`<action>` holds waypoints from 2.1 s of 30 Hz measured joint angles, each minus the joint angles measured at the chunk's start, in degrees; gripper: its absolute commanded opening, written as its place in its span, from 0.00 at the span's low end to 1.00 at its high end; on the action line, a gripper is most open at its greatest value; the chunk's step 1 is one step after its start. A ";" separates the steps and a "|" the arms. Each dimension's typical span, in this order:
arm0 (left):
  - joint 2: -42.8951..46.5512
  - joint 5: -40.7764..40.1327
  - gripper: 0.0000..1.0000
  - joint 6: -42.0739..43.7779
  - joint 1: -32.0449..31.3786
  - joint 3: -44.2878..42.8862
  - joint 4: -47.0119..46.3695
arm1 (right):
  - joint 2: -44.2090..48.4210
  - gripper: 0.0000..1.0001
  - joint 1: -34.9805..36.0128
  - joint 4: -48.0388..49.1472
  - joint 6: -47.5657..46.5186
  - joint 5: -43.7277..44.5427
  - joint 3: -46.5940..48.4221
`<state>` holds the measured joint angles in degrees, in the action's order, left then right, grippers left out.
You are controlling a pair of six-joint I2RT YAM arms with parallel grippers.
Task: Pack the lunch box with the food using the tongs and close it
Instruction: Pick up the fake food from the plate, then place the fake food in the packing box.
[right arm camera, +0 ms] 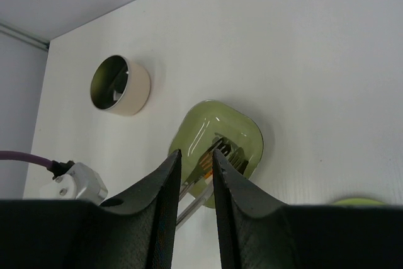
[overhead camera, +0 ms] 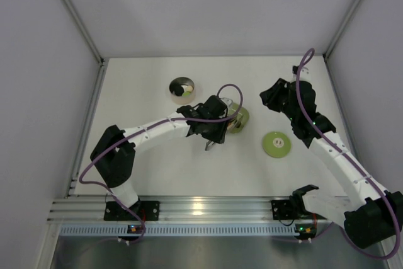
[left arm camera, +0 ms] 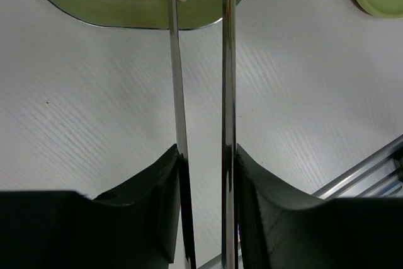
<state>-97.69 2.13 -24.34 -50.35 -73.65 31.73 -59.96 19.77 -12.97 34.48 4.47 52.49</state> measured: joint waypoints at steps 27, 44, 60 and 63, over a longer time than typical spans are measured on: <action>-1.29 0.28 0.28 0.26 0.00 -2.21 3.43 | 0.00 0.26 0.00 0.02 0.00 0.00 0.00; 1.07 -8.37 0.28 -1.09 2.69 -8.22 3.45 | 0.00 0.26 0.00 0.02 0.00 0.00 0.00; 7.19 -5.99 0.29 -5.75 26.88 -4.15 1.77 | 0.00 0.26 0.00 0.02 -0.02 -0.09 0.00; 7.19 -5.42 0.30 -6.08 26.62 -2.99 1.68 | 0.00 0.26 0.00 0.02 0.00 -0.09 0.00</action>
<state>-90.50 -3.29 -30.41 -23.73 -76.64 33.41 -59.96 19.77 -12.95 34.48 4.38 52.49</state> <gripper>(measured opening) 0.348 0.261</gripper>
